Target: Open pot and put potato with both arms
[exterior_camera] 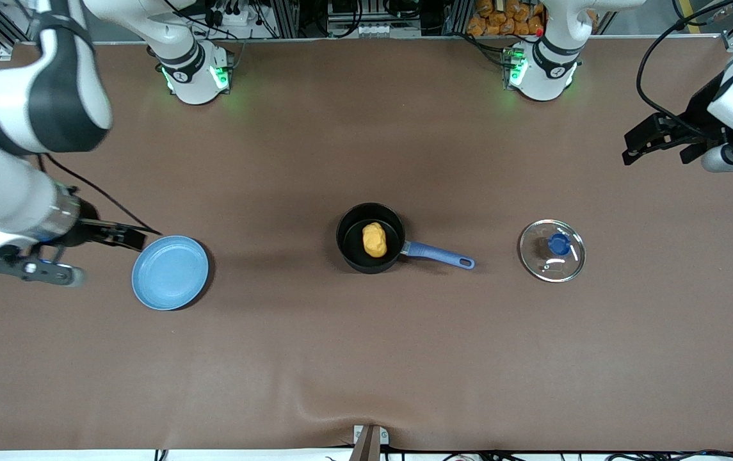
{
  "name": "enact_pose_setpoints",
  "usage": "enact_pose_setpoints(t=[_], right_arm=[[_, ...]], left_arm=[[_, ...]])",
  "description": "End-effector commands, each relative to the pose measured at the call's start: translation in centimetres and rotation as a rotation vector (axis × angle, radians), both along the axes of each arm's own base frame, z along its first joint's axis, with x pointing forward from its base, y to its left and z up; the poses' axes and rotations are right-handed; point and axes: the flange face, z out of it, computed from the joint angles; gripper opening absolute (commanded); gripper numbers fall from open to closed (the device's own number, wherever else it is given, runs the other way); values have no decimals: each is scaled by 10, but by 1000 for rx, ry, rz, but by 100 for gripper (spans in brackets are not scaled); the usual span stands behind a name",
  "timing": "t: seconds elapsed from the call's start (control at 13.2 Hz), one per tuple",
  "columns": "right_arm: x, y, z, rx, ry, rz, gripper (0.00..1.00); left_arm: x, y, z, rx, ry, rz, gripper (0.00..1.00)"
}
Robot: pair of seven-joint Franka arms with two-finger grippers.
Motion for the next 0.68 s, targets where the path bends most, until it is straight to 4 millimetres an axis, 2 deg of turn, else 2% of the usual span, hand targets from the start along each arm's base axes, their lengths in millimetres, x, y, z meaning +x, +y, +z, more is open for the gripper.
enact_pose_setpoints(t=[0.0, 0.23, 0.46, 0.61], right_arm=[[-34, -25, 28, 17, -11, 56, 100], [-55, -52, 58, 28, -56, 54, 100], [-70, -84, 77, 33, -67, 66, 100], [-81, -95, 95, 34, -96, 54, 100]], left_arm=[[-14, 5, -2, 5, 22, 19, 100], [-24, 7, -4, 57, 18, 7, 100], [-38, 5, -4, 67, -2, 5, 100], [-41, 8, -1, 70, -13, 7, 100]])
